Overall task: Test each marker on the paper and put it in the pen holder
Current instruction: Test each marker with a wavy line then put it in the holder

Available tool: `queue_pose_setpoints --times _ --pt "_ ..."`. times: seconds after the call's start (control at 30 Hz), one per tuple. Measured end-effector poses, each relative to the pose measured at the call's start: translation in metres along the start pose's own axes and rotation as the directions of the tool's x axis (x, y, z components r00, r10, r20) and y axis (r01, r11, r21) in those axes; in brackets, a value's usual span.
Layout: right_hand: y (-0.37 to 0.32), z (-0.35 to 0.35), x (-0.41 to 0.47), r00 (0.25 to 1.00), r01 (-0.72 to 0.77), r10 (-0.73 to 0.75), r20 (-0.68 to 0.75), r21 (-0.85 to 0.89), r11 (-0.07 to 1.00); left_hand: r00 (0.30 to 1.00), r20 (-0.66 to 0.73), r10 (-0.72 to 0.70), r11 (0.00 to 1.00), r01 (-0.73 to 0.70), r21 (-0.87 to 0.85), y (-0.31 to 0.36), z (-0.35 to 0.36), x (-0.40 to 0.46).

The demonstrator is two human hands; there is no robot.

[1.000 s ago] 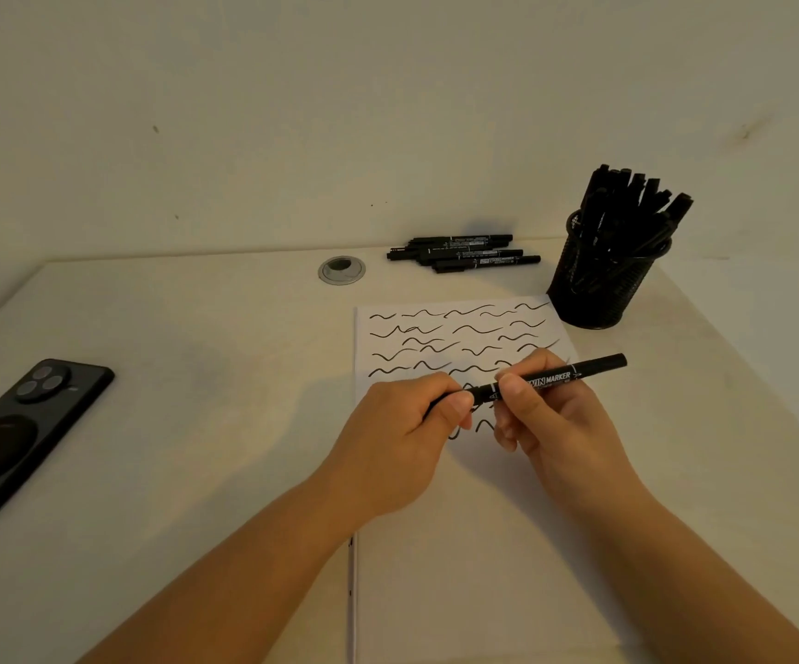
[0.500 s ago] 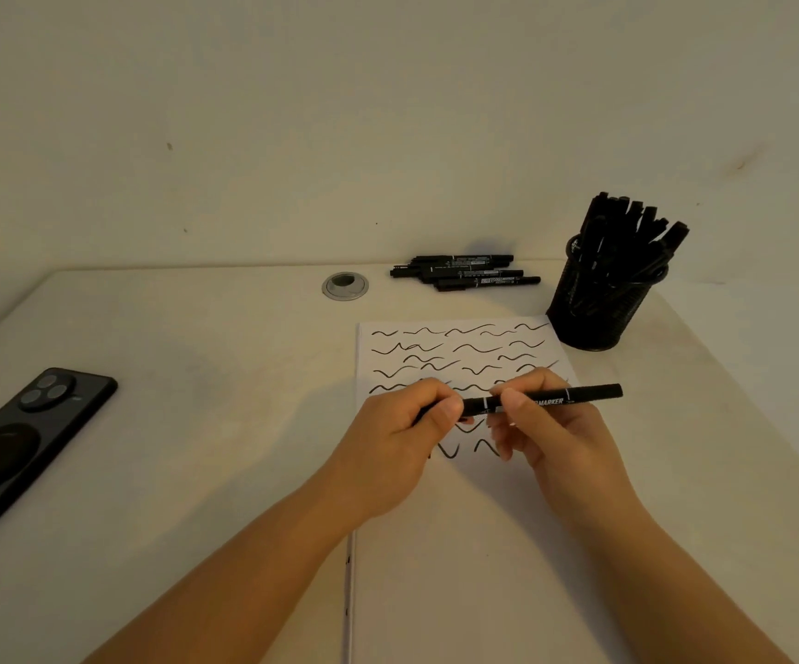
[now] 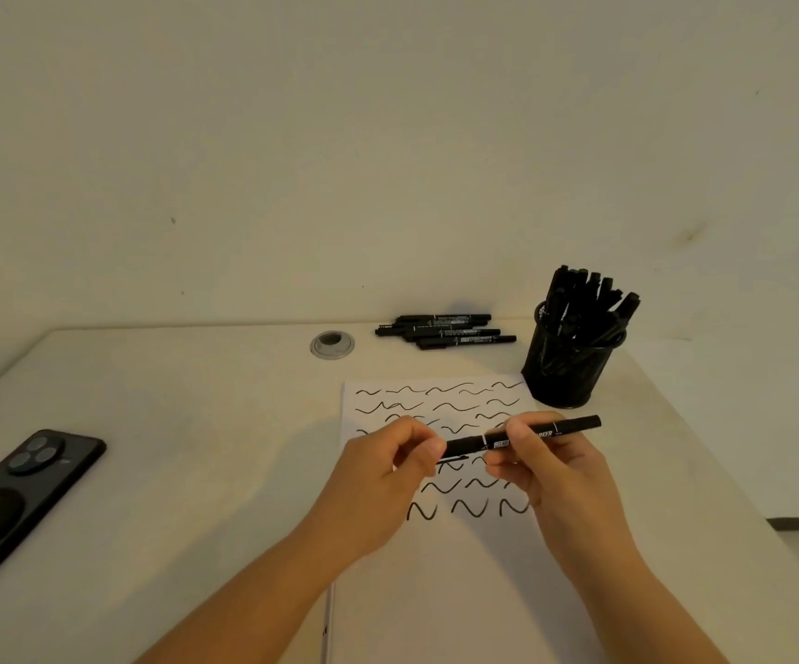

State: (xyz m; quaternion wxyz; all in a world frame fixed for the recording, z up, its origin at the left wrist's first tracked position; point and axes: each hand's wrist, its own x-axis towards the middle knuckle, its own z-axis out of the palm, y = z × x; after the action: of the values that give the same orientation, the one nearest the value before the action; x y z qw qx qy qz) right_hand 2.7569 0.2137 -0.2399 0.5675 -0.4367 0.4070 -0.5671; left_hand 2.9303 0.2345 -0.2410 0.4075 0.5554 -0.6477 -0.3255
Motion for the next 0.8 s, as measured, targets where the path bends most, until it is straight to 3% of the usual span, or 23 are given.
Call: queue_pose_setpoints --times 0.1,0.2,0.33,0.53,0.6,0.7,0.8 --pt "-0.008 -0.009 0.007 1.0 0.017 -0.018 -0.024 -0.053 0.998 0.999 -0.032 0.02 0.998 -0.018 0.058 0.004 -0.009 0.011" --pt "-0.025 -0.019 0.017 0.995 0.098 -0.096 0.023 -0.315 0.944 0.995 -0.044 0.093 0.98 -0.083 0.183 0.014 -0.022 0.026" --pt "-0.046 -0.021 0.032 0.97 0.242 -0.169 0.174 -0.672 0.7 0.969 0.008 0.245 0.883 -0.227 0.412 0.035 -0.033 0.05" --pt "-0.062 -0.002 0.047 0.905 0.425 -0.187 0.381 -0.802 0.42 0.909 0.109 0.402 0.765 -0.4 0.505 0.063 -0.021 0.073" --pt "-0.063 0.002 0.053 0.897 0.441 -0.195 0.395 -0.823 0.358 0.917 0.081 0.39 0.814 -0.384 0.435 0.064 -0.018 0.082" --pt "-0.071 -0.001 0.066 0.907 0.416 -0.246 0.341 -0.818 0.397 0.965 0.0 0.261 0.906 -0.245 0.344 0.05 -0.022 0.104" --pt "-0.083 -0.007 0.081 0.909 0.39 -0.34 0.241 -0.781 0.488 0.996 0.0 0.091 0.839 -0.077 0.538 0.019 -0.031 0.136"
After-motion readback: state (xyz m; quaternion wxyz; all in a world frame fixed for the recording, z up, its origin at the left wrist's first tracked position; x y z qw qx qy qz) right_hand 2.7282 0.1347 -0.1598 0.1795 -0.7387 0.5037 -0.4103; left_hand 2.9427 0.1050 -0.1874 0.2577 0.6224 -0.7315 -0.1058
